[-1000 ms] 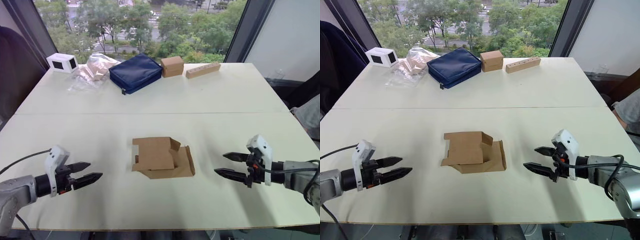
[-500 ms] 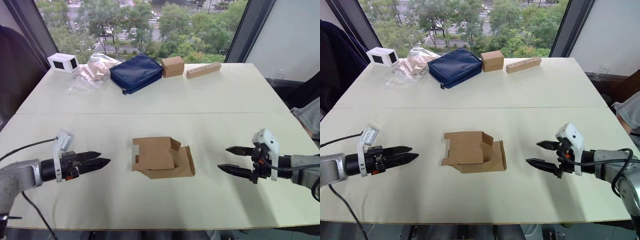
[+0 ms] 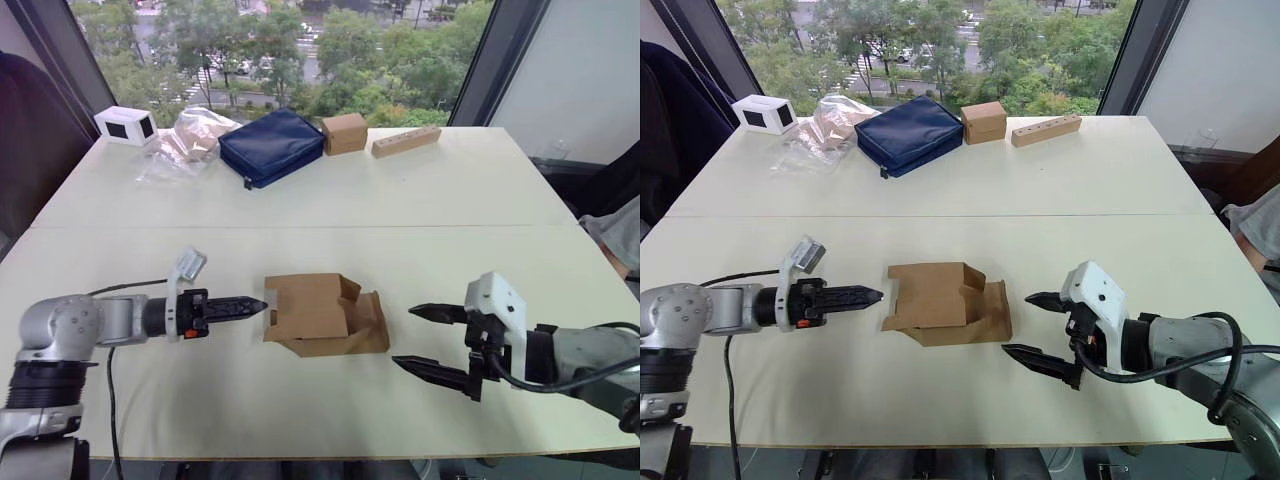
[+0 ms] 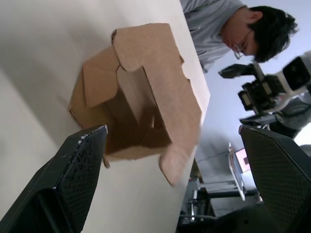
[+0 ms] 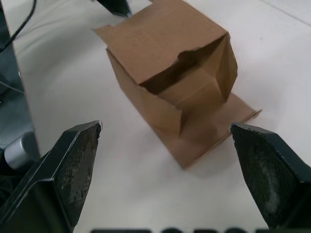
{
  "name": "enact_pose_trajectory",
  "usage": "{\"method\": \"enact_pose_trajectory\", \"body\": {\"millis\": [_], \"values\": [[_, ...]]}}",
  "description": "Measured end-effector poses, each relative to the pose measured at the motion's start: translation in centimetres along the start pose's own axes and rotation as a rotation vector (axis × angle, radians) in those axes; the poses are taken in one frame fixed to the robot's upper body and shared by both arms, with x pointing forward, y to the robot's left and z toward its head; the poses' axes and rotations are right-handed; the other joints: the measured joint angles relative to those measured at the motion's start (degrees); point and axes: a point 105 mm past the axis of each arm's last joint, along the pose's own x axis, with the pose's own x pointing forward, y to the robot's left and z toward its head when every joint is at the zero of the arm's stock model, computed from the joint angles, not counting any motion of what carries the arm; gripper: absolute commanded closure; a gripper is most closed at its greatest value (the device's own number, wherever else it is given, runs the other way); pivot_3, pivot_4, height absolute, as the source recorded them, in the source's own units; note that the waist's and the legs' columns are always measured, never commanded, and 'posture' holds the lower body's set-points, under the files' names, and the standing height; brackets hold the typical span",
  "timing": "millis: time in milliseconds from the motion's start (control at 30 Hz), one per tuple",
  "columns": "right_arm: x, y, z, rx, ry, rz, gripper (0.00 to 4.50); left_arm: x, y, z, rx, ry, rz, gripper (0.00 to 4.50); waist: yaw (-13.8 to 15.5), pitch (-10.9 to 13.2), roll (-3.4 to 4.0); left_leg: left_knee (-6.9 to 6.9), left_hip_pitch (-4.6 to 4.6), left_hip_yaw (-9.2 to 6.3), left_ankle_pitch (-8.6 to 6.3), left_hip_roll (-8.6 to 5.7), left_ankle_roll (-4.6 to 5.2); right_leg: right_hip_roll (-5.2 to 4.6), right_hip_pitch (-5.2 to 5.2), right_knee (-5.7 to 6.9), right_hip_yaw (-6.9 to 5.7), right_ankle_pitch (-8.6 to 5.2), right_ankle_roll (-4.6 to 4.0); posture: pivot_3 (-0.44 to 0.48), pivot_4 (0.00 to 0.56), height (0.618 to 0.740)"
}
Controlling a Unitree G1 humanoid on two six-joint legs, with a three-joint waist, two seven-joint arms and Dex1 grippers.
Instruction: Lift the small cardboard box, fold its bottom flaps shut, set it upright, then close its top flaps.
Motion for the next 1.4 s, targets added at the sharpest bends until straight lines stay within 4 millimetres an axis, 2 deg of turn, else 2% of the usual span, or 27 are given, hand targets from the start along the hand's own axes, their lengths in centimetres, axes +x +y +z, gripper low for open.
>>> {"method": "enact_pose_trajectory", "body": {"millis": [133,400,600,1033,1133,1300,1400], "values": [[0.1,-0.1,0.3,0.015,0.008,-0.016,0.03,1.2,1.4,-1.1,-0.047,0.020,-0.025,0.03,0.02,0.02,-0.03,0.00,-0.07,0.00,0.00,0.00,0.00,-0.01,-0.04,-0.02,0.00,0.00,0.00,0.000,0.150,0.740],[0.3,-0.1,1.5,0.005,0.003,-0.023,0.03,1.8,1.5,-1.3,-0.057,0.013,-0.080,0.03,0.10,0.01,-0.02,0.00,-0.07,-0.01,0.00,0.01,0.01,-0.03,-0.04,-0.02,0.00,0.00,-0.01,0.000,0.150,0.740],[0.5,-0.1,0.9,0.027,0.021,-0.023,0.03,2.0,0.9,-0.7,-0.029,0.019,-0.113,0.03,0.08,0.01,-0.02,0.00,-0.08,-0.01,0.00,0.01,0.01,-0.02,-0.04,-0.02,0.00,0.00,-0.01,0.000,0.150,0.740],[0.5,-0.1,-0.6,0.065,0.038,-0.043,0.03,3.1,0.7,-1.6,-0.026,0.056,-0.177,0.03,0.20,0.01,-0.02,0.01,-0.07,-0.01,0.00,0.00,0.01,-0.01,-0.03,-0.01,0.00,0.00,-0.01,0.000,0.150,0.740],[0.5,-0.1,-0.8,0.068,0.037,-0.045,0.03,3.7,0.3,-1.3,-0.017,0.056,-0.199,0.03,0.14,0.01,-0.03,0.03,-0.07,-0.01,0.00,0.00,0.01,0.01,-0.03,-0.01,0.00,0.00,0.00,0.000,0.150,0.740],[0.5,0.1,-0.7,0.071,0.032,-0.036,0.03,4.8,-0.7,0.5,0.009,0.037,-0.229,0.03,0.15,0.00,-0.03,0.04,-0.08,-0.01,0.00,0.00,0.02,0.06,-0.02,0.00,0.00,0.00,0.00,0.000,0.150,0.740],[0.6,0.6,-0.4,0.072,0.022,-0.014,0.03,5.1,-0.9,0.7,0.003,0.034,-0.229,0.03,-0.04,0.00,-0.03,0.04,-0.07,-0.01,0.01,0.02,0.02,0.10,-0.02,0.01,0.01,0.00,0.01,0.000,0.150,0.740]]}}
